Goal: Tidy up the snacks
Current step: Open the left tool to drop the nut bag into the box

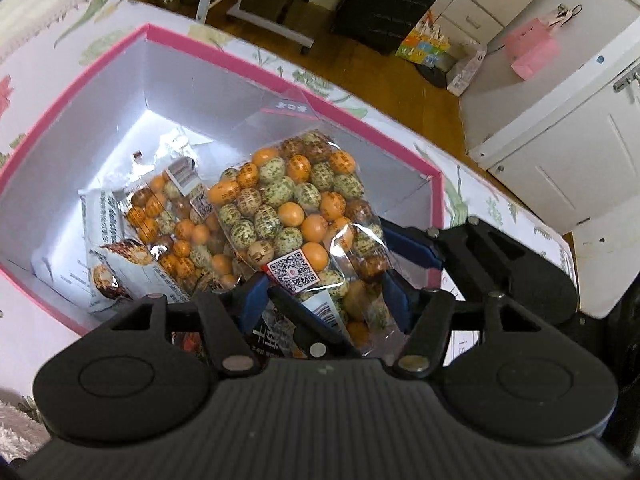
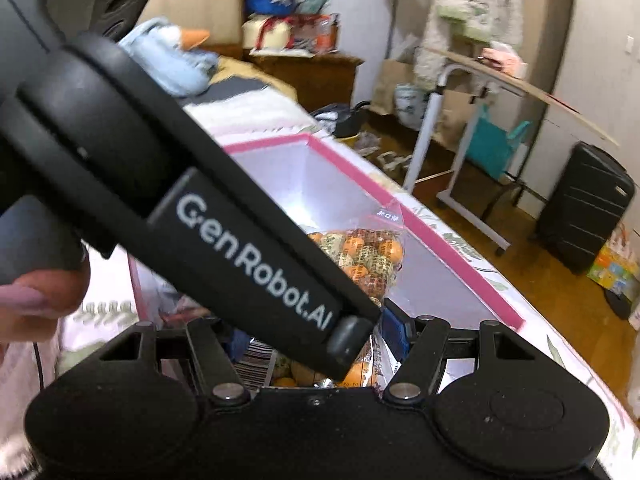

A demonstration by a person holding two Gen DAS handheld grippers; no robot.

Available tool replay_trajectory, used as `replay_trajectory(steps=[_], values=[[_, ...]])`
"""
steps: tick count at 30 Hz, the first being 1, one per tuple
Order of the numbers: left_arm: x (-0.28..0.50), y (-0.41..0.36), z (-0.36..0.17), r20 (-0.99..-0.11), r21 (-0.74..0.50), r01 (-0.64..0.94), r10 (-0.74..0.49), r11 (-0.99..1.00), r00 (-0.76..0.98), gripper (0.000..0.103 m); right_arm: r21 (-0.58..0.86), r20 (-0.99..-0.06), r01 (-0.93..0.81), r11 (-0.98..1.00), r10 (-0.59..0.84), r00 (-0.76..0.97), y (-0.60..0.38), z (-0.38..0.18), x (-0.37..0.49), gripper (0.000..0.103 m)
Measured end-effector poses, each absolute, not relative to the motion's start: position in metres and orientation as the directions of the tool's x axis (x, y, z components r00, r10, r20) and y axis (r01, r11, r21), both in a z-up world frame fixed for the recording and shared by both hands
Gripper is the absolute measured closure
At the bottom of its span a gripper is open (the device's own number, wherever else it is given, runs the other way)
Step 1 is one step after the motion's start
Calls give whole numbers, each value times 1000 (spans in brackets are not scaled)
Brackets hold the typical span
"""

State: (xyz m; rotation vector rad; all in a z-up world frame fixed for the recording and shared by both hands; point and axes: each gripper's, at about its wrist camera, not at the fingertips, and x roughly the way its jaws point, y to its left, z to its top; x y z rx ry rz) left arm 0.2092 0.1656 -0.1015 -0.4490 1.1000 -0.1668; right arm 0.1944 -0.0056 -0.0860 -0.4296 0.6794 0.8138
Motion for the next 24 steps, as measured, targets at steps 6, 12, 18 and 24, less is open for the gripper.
replay_trajectory(steps=[6,12,18,24], values=[[214,169,-117,-840,-449,-121,-373,885,393,41,-46,-721,-804,592,537,437,-12,-95,195,33],[209,168,-106,-817,-455,-83,-378,887,434,40,-245,-690,-764,596,447,570,-9,-84,185,20],[183,167,-70,-793,-391,-9,-333,920,510,40,-219,-647,-697,683,433,628,-37,-69,160,20],[147,147,-28,-772,-340,111,-345,934,535,40,-60,-611,-589,806,436,660,-99,-46,126,19]])
